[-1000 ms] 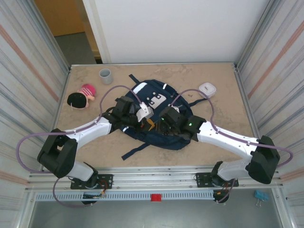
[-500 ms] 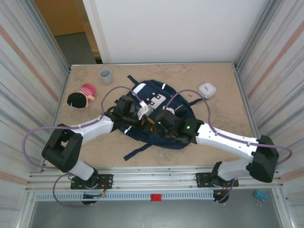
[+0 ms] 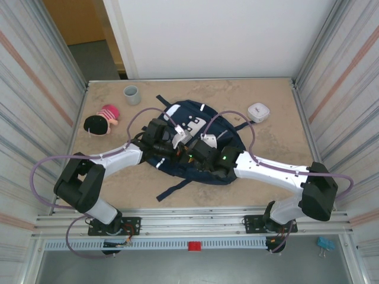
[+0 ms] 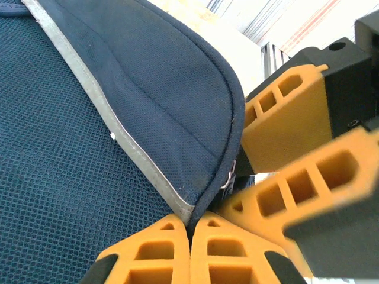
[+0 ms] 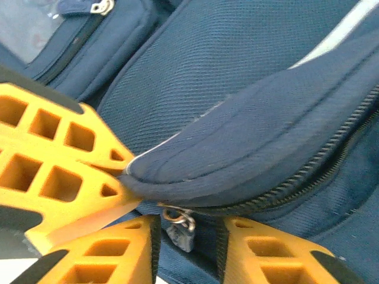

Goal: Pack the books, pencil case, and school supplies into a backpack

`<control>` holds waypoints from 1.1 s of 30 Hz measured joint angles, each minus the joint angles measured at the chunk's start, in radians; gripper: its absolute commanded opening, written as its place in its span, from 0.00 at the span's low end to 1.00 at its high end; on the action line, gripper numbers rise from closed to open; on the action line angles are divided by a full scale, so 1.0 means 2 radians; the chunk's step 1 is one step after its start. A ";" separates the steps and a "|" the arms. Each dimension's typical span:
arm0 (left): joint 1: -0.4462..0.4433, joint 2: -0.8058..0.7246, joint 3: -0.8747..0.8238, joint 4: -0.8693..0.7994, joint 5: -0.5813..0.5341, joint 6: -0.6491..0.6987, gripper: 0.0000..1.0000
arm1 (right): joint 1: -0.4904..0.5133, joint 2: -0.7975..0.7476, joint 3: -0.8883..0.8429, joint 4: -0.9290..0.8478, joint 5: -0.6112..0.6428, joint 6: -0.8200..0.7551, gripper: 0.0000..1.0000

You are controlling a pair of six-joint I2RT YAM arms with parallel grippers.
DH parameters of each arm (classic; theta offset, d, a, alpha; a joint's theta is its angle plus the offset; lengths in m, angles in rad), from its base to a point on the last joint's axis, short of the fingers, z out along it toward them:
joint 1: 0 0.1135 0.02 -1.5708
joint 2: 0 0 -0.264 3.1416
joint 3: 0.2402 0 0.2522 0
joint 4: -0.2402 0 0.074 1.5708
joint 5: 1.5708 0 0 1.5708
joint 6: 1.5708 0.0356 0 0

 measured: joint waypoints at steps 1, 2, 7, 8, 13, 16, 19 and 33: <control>0.000 0.000 0.000 0.001 0.000 0.000 0.00 | -0.001 0.000 0.002 -0.005 0.005 0.001 0.26; 0.000 0.000 0.000 0.003 0.000 0.000 0.00 | -0.002 -0.002 0.002 -0.007 0.007 0.001 0.26; 0.000 0.000 0.005 0.007 -0.001 -0.001 0.00 | -0.013 -0.020 -0.006 -0.001 0.001 -0.001 0.34; 0.000 0.000 0.006 0.008 -0.001 -0.001 0.00 | -0.016 -0.025 -0.011 0.004 -0.003 -0.003 0.38; 0.000 0.000 0.006 0.007 -0.002 -0.002 0.00 | -0.023 -0.029 -0.016 0.013 -0.012 -0.004 0.30; 0.002 0.001 0.006 0.006 -0.004 -0.002 0.00 | -0.029 -0.020 -0.014 0.014 -0.021 -0.017 0.10; 0.002 0.001 0.011 -0.003 -0.010 0.005 0.00 | -0.030 -0.010 -0.001 0.011 -0.031 -0.039 0.00; 0.004 -0.015 0.028 -0.083 -0.060 0.073 0.00 | -0.170 -0.061 -0.016 -0.054 -0.130 -0.165 0.00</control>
